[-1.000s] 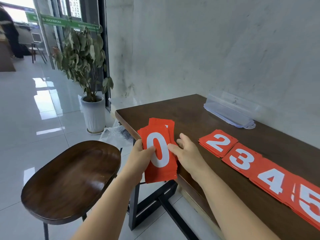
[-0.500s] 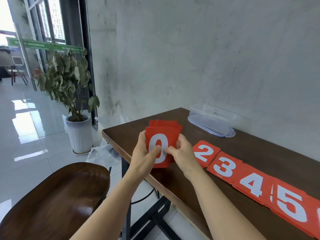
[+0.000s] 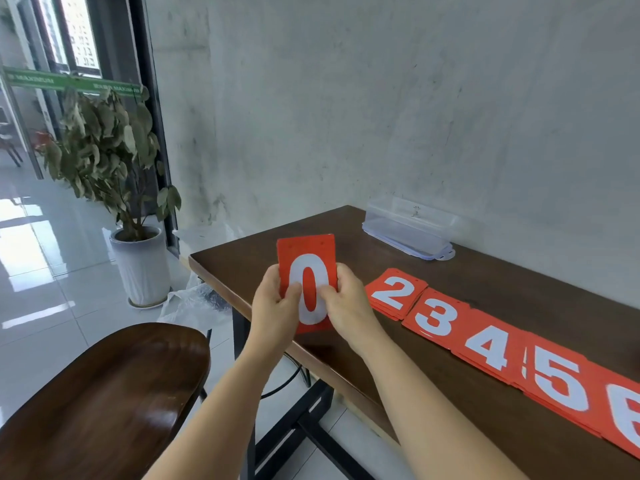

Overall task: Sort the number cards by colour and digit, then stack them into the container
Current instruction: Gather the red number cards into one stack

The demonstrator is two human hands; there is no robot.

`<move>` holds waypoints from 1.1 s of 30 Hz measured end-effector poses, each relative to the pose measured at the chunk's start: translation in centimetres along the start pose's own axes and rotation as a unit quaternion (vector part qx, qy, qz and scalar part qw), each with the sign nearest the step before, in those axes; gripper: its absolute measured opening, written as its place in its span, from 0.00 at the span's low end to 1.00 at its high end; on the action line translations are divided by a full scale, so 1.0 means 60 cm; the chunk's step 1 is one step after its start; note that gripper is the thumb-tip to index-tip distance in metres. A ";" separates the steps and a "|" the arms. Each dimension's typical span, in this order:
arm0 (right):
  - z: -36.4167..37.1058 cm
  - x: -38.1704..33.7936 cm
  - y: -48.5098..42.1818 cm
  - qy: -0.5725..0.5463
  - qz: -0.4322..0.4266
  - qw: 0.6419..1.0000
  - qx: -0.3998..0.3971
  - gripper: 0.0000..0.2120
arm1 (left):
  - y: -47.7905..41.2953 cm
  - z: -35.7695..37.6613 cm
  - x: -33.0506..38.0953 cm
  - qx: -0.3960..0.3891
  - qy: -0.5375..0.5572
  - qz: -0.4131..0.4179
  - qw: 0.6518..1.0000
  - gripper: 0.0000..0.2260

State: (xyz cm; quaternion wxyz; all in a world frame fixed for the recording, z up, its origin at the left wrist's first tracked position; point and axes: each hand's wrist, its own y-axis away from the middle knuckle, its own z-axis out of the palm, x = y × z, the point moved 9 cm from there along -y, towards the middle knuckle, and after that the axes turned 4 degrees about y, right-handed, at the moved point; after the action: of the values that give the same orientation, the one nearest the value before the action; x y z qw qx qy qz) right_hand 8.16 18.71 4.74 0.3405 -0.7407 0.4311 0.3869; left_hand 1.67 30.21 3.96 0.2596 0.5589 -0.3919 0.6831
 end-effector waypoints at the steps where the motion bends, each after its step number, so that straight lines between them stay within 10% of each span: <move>1: -0.006 -0.003 0.000 -0.002 -0.007 1.000 -0.008 0.12 | 0.000 -0.005 -0.005 0.008 0.029 -0.025 0.999 0.09; 5: -0.077 0.031 -0.004 0.110 0.006 0.994 0.026 0.18 | 0.009 -0.026 -0.050 0.032 0.175 -0.176 0.968 0.07; 12: -0.127 0.154 -0.027 0.487 0.100 0.865 -0.067 0.30 | 0.036 -0.039 -0.117 0.047 0.249 -0.300 0.920 0.09; 28: -0.060 0.092 0.152 0.362 -0.060 0.908 -0.203 0.24 | 0.117 -0.036 -0.165 0.076 0.249 -0.359 0.896 0.14; 33: -0.117 0.130 0.136 0.244 0.041 0.962 -0.115 0.26 | 0.144 -0.026 -0.173 0.083 0.235 -0.375 0.893 0.12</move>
State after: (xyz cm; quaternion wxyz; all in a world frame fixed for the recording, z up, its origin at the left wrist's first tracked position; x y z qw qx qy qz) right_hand 5.34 6.64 -0.13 0.1216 -0.8285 0.4834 0.2552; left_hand -3.55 27.56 -8.29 0.5340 0.5070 -0.0225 0.6762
